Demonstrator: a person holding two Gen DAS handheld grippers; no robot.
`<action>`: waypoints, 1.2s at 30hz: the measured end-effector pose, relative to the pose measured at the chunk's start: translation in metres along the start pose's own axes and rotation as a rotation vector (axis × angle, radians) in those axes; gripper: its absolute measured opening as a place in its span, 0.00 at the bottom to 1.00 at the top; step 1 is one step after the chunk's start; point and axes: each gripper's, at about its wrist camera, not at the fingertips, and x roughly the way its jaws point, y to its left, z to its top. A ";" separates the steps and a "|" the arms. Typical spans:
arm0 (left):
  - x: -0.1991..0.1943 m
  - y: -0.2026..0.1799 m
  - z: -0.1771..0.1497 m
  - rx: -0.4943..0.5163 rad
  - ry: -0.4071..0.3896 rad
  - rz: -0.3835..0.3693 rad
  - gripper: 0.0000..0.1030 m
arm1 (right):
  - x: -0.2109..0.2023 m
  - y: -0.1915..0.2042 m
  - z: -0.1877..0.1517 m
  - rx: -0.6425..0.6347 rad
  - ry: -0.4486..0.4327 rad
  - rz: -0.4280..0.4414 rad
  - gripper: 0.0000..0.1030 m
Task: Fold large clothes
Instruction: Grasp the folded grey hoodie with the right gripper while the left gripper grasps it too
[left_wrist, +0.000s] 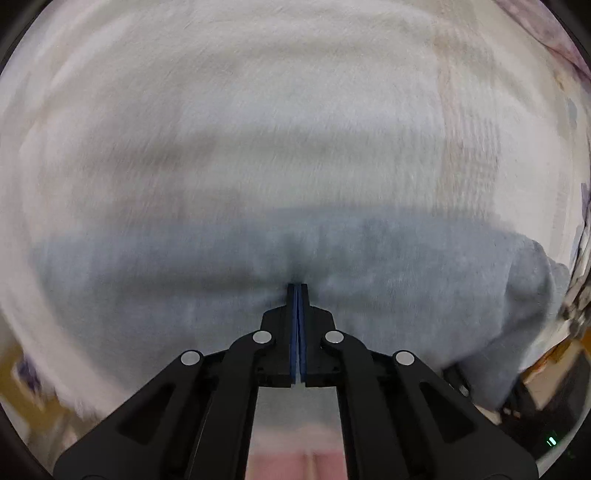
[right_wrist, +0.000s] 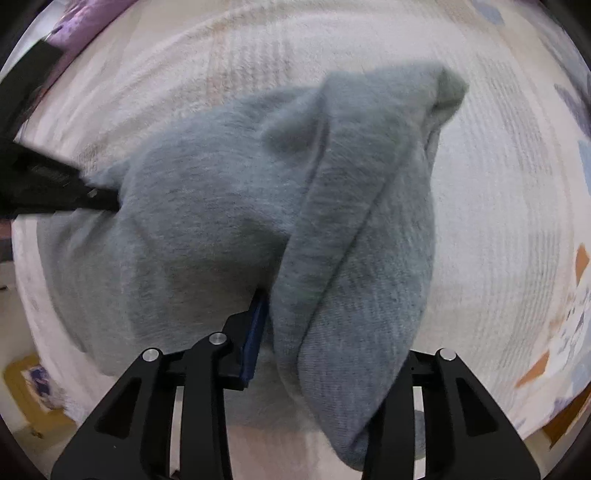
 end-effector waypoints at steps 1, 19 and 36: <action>-0.005 -0.004 -0.006 0.010 0.007 0.013 0.00 | 0.000 -0.004 0.000 0.001 0.020 0.007 0.35; 0.023 0.003 -0.060 -0.059 -0.036 0.029 0.00 | 0.019 0.015 -0.017 -0.024 0.013 0.016 0.41; 0.054 0.005 -0.165 -0.034 -0.308 0.068 0.00 | -0.011 0.009 -0.020 0.064 -0.072 0.222 0.13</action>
